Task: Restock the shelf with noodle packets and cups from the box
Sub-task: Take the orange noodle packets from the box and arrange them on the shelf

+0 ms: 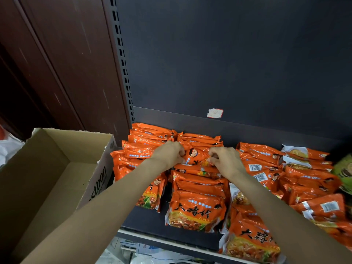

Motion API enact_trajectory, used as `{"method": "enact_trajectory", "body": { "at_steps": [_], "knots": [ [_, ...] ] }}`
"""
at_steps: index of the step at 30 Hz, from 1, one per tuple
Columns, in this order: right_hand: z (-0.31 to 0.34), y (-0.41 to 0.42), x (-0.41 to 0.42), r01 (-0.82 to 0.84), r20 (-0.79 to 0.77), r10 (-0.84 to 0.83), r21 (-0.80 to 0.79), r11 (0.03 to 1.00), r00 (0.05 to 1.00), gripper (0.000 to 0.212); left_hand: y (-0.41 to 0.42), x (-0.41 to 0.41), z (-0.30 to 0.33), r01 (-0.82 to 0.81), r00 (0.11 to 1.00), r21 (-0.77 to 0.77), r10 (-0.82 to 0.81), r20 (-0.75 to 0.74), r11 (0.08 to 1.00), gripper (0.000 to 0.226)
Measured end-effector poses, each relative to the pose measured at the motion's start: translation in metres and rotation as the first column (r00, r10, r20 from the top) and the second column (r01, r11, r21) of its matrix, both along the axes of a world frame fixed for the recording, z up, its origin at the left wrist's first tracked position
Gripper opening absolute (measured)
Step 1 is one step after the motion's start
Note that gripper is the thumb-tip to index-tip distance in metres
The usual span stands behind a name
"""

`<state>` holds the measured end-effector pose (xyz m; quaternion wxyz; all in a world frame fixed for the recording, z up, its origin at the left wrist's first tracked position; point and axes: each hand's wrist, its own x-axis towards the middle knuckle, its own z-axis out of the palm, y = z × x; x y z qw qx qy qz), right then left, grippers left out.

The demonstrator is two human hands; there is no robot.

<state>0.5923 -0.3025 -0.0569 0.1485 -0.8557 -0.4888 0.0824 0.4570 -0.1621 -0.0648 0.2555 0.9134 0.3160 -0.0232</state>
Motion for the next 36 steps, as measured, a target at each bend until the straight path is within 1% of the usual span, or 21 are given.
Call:
{"method": "enact_trajectory", "body": {
  "at_steps": [2, 4, 5, 8, 11, 15, 17, 21, 24, 25, 26, 27, 29, 30, 31, 33, 35, 36],
  "knots": [
    [0.001, -0.002, 0.003, -0.006, -0.069, 0.008, 0.038, 0.999, 0.998, 0.004, -0.002, 0.003, 0.000, -0.007, 1.000, 0.080, 0.007, -0.007, 0.997, 0.019],
    [0.003, -0.007, 0.007, 0.010, -0.140, -0.003, 0.049, 0.999, 0.990, 0.010, -0.003, 0.004, -0.001, 0.000, 1.000, 0.145, 0.001, -0.008, 0.989, 0.016],
    [0.004, -0.011, 0.011, 0.025, -0.135, -0.021, 0.025, 0.999, 0.991, 0.012, -0.004, 0.004, -0.001, 0.000, 1.000, 0.159, 0.001, -0.004, 0.987, 0.015],
    [0.005, -0.029, 0.026, 0.069, -0.012, -0.071, -0.115, 0.991, 0.997, 0.014, -0.006, 0.003, -0.002, -0.017, 1.000, 0.178, 0.013, 0.026, 0.984, 0.014],
    [0.005, -0.043, 0.032, 0.076, 0.019, -0.074, -0.253, 0.964, 0.997, 0.015, -0.010, 0.001, -0.001, -0.043, 0.997, 0.176, 0.032, 0.067, 0.983, 0.012],
    [0.006, -0.047, 0.034, 0.155, 0.100, -0.129, -0.325, 0.933, 0.987, 0.011, -0.015, 0.001, 0.002, -0.063, 0.993, 0.170, 0.045, 0.106, 0.983, 0.009],
    [0.006, -0.049, 0.036, 0.206, 0.138, -0.168, -0.345, 0.916, 0.976, 0.013, -0.016, 0.002, 0.003, -0.069, 0.992, 0.167, 0.051, 0.112, 0.983, 0.009],
    [0.010, -0.057, 0.038, 0.243, 0.154, -0.202, -0.337, 0.909, 0.967, 0.015, -0.020, 0.006, 0.005, -0.066, 0.991, 0.172, 0.045, 0.125, 0.983, 0.012],
    [0.010, -0.060, 0.032, 0.226, 0.151, -0.185, -0.326, 0.918, 0.971, 0.006, -0.023, 0.010, 0.007, -0.030, 0.992, 0.178, 0.008, 0.125, 0.984, 0.015],
    [0.010, -0.059, 0.029, 0.213, 0.153, -0.174, -0.299, 0.930, 0.973, 0.008, -0.024, 0.011, 0.009, -0.016, 0.992, 0.177, -0.006, 0.125, 0.984, 0.016],
    [0.009, -0.058, 0.027, 0.199, 0.151, -0.164, -0.255, 0.946, 0.975, 0.016, -0.025, 0.012, 0.010, -0.003, 0.992, 0.179, -0.020, 0.128, 0.984, 0.017],
    [0.008, -0.054, 0.024, 0.174, 0.134, -0.150, -0.192, 0.966, 0.980, 0.023, -0.027, 0.014, 0.011, 0.006, 0.991, 0.185, -0.030, 0.130, 0.983, 0.018],
    [0.009, -0.044, 0.017, 0.076, 0.019, -0.074, -0.089, 0.993, 0.997, 0.034, -0.029, 0.015, 0.013, 0.019, 0.991, 0.191, -0.044, 0.128, 0.981, 0.020],
    [0.009, -0.038, 0.012, 0.028, -0.045, -0.031, -0.068, 0.997, 0.998, 0.037, -0.029, 0.016, 0.013, 0.025, 0.991, 0.185, -0.049, 0.127, 0.982, 0.021],
    [0.007, -0.033, 0.008, 0.005, -0.078, -0.010, -0.073, 0.997, 0.997, 0.037, -0.028, 0.016, 0.012, 0.029, 0.991, 0.171, -0.051, 0.127, 0.985, 0.021],
    [0.004, -0.025, 0.003, 0.018, -0.049, -0.022, -0.091, 0.996, 0.999, 0.031, -0.027, 0.015, 0.010, 0.044, 0.989, 0.129, -0.061, 0.136, 0.991, 0.026],
    [0.002, -0.020, 0.002, 0.063, 0.007, -0.062, -0.112, 0.992, 0.998, 0.014, -0.024, 0.012, 0.006, 0.070, 0.986, 0.081, -0.081, 0.142, 0.994, 0.031],
    [0.001, -0.020, 0.003, 0.077, 0.017, -0.075, -0.123, 0.989, 0.997, 0.012, -0.023, 0.010, 0.004, 0.073, 0.987, 0.063, -0.082, 0.141, 0.995, 0.033]
  ]
}}
